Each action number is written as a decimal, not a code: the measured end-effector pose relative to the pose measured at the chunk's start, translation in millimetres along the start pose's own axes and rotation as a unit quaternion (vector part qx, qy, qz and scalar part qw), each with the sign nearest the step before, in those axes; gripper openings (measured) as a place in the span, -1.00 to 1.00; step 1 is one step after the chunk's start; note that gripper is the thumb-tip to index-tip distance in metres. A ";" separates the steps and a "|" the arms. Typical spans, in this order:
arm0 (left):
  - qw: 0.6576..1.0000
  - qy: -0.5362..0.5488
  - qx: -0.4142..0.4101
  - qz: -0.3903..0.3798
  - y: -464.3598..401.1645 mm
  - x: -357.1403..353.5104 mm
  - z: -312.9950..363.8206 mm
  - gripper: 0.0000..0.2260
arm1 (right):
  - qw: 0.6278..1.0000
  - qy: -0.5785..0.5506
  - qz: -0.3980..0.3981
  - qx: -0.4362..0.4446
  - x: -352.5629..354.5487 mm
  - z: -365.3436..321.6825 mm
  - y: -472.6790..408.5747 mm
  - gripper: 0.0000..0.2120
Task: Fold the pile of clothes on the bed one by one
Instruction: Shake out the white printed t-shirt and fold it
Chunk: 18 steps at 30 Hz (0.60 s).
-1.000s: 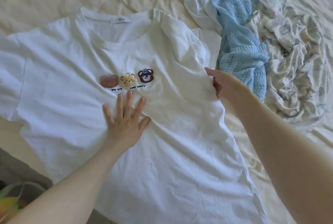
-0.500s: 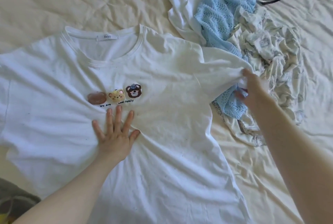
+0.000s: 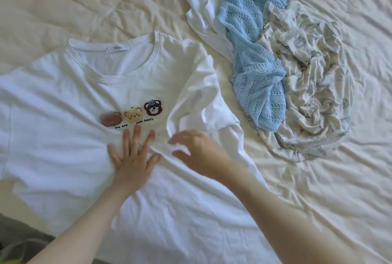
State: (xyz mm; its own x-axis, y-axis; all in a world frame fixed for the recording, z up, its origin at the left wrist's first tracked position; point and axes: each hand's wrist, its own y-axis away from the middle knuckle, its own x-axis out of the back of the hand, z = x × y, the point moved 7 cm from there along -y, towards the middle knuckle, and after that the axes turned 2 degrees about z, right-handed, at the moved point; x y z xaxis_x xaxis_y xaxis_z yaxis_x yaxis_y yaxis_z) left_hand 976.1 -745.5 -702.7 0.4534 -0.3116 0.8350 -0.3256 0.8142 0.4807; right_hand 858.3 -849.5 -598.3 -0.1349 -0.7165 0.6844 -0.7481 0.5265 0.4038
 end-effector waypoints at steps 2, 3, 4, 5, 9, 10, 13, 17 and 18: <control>0.993 0.093 -0.009 0.069 6.3 25.2 -5.4 -0.55 | 0.998 -0.031 -0.029 -0.047 -26.2 11.6 17.1 -0.77; 0.984 0.137 -0.001 0.118 8.8 40.8 -9.4 -0.57 | 0.995 -0.059 0.018 -0.072 -23.0 18.2 23.1 -0.78; 0.972 0.171 0.012 0.159 8.9 55.6 -12.9 -0.59 | 0.988 -0.081 0.090 -0.101 -15.3 26.4 28.7 -0.80; 0.962 0.196 0.019 0.188 6.0 68.6 -11.7 -0.63 | 0.974 -0.082 0.168 -0.129 -4.3 35.2 33.1 -0.83; 0.947 0.247 -0.041 0.199 -39.8 103.3 39.8 -0.63 | 0.885 -0.144 0.302 -0.323 19.8 82.8 38.3 -0.78; 0.950 0.245 -0.037 0.190 -55.4 106.9 52.1 -0.57 | 0.847 -0.226 0.293 -0.381 15.1 94.9 36.9 -0.71; 0.960 0.236 0.056 0.141 -101.1 105.6 65.7 -0.47 | 0.668 -0.522 0.254 -0.465 -17.2 101.4 31.8 -0.64; 0.979 0.122 0.096 0.135 -125.0 114.1 61.8 -0.72 | 0.623 -0.578 0.224 -0.477 -37.9 87.4 21.3 -0.73; 0.976 0.142 0.083 0.142 -125.3 119.2 58.9 -0.77 | 0.608 -0.591 0.234 -0.475 -38.9 84.8 18.5 -0.78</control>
State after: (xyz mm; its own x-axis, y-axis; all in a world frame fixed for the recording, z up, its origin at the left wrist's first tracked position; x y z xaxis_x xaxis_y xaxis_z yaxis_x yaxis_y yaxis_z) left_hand 1022.1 -913.5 -647.7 0.5296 0.0816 0.8443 -0.5900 0.7505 0.2976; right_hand 794.6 -850.8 -668.9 -0.9817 0.0828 0.1712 0.1902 0.4233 0.8858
